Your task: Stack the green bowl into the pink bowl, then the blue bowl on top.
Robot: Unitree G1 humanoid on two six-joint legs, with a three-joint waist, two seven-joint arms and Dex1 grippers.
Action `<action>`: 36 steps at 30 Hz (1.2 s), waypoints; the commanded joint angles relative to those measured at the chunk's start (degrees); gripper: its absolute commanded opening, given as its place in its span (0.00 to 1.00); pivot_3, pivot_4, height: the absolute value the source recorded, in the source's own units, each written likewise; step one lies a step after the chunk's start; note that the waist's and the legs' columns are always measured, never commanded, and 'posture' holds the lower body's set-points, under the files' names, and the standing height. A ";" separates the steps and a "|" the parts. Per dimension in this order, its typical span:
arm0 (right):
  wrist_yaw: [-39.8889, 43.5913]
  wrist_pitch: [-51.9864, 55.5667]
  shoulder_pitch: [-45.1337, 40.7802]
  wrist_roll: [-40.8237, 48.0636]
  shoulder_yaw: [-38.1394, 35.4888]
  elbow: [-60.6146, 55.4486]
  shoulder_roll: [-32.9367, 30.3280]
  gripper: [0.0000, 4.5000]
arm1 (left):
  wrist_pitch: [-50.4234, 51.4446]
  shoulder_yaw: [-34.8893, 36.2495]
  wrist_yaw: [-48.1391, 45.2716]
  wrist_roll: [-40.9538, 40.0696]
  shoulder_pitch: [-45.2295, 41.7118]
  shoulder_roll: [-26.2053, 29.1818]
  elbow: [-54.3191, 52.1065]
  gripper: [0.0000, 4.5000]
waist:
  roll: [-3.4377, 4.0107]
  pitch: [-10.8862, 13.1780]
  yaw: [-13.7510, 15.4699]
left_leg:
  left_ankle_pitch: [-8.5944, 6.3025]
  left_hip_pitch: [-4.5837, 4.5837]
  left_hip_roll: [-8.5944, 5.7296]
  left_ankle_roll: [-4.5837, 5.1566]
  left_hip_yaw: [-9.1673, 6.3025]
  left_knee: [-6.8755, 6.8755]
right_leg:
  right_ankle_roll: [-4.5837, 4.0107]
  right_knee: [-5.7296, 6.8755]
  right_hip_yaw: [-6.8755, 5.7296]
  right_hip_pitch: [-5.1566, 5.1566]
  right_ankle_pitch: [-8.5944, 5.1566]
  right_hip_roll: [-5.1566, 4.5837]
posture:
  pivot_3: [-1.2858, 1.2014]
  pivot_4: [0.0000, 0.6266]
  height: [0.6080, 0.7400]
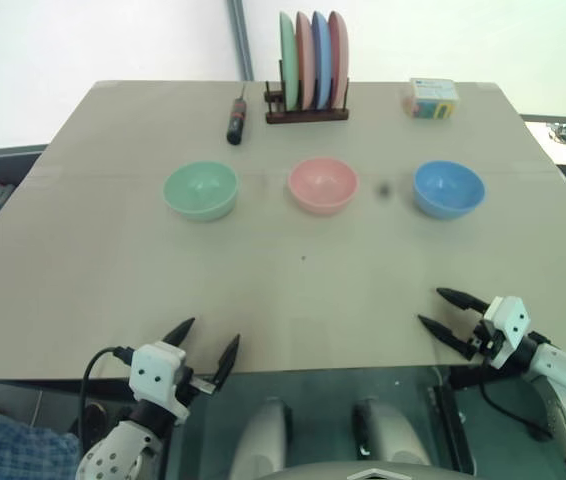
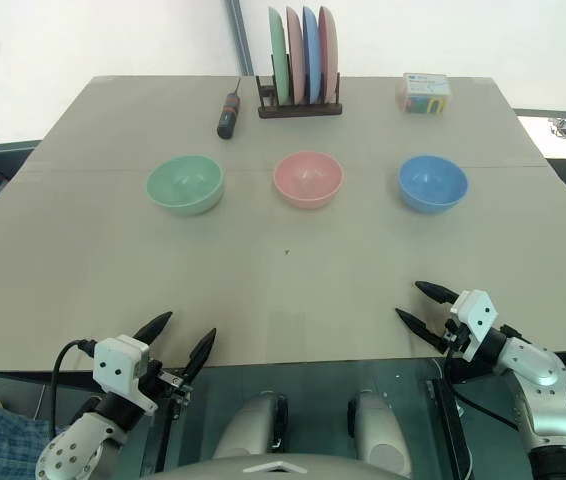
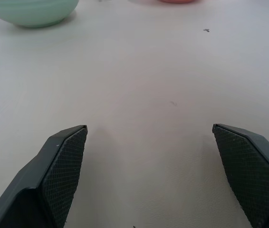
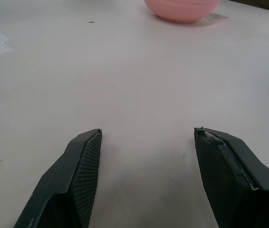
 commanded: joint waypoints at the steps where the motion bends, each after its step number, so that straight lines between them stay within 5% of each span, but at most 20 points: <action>1: 0.49 -0.11 0.45 0.28 -0.64 0.86 -0.49 0.72 | -1.45 0.09 -0.25 -0.69 0.37 -0.14 -1.77 1.00 | 0.00 0.00 0.15 | 0.00 0.00 0.00 0.00 0.00 0.00 | 0.00 0.00 0.00 0.00 0.00 0.01 | 0.52 0.24 1.00; 28: -0.52 -1.88 -2.08 1.38 -0.87 1.86 1.20 0.72 | -3.36 0.07 -1.41 -3.11 -2.11 -0.97 -0.96 1.00 | 0.00 0.01 0.26 | 0.00 0.03 0.03 0.00 0.06 0.07 | -0.02 0.06 0.07 0.00 0.02 0.07 | 0.52 0.24 1.00; 36: -4.53 5.10 -9.57 -1.18 1.43 -1.51 0.91 0.72 | -2.10 -1.85 -12.01 -20.96 -0.56 -0.63 -7.96 1.00 | 0.04 0.09 0.09 | 0.00 0.03 0.06 0.00 0.17 0.10 | -0.11 0.14 0.16 -0.05 0.08 0.08 | 0.52 0.24 1.00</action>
